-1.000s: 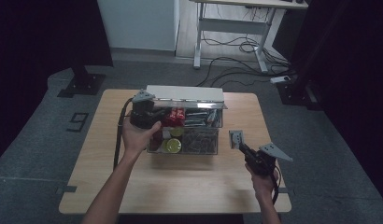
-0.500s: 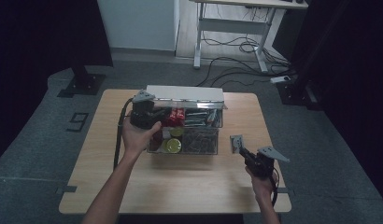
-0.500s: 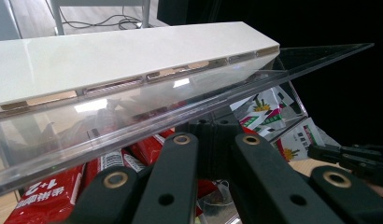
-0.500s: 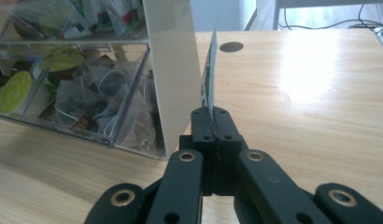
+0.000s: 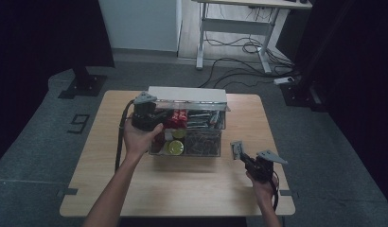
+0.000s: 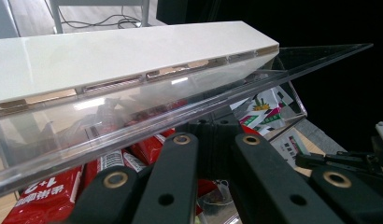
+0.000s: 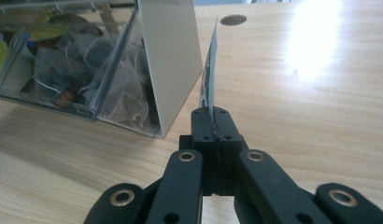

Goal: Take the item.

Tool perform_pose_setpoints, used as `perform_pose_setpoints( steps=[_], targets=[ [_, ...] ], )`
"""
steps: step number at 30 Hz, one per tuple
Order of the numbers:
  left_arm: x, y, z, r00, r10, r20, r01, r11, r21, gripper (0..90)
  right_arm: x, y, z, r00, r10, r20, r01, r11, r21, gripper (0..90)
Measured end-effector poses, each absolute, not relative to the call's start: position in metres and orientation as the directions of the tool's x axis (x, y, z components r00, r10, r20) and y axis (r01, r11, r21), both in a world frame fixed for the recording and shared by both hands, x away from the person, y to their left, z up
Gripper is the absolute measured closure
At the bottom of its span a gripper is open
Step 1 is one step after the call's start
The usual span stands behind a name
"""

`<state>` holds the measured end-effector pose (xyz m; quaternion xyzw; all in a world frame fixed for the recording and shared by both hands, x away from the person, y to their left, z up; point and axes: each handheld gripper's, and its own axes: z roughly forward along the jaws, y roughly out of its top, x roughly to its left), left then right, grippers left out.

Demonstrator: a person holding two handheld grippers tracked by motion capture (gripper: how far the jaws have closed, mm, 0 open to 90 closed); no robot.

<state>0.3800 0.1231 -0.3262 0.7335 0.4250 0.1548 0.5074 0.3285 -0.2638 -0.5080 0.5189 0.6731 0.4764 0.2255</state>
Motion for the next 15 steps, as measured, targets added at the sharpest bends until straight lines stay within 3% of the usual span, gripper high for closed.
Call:
perform_pose_setpoints(
  steps=[15],
  targets=[
    [0.380, 0.122, -0.327, 0.593, 0.778, -0.205, 0.469, -0.128, 0.874, 90.0, 0.339, -0.280, -0.529, -0.314, 0.918, 0.242, 0.544, -0.035, 0.839, 87.8]
  ],
)
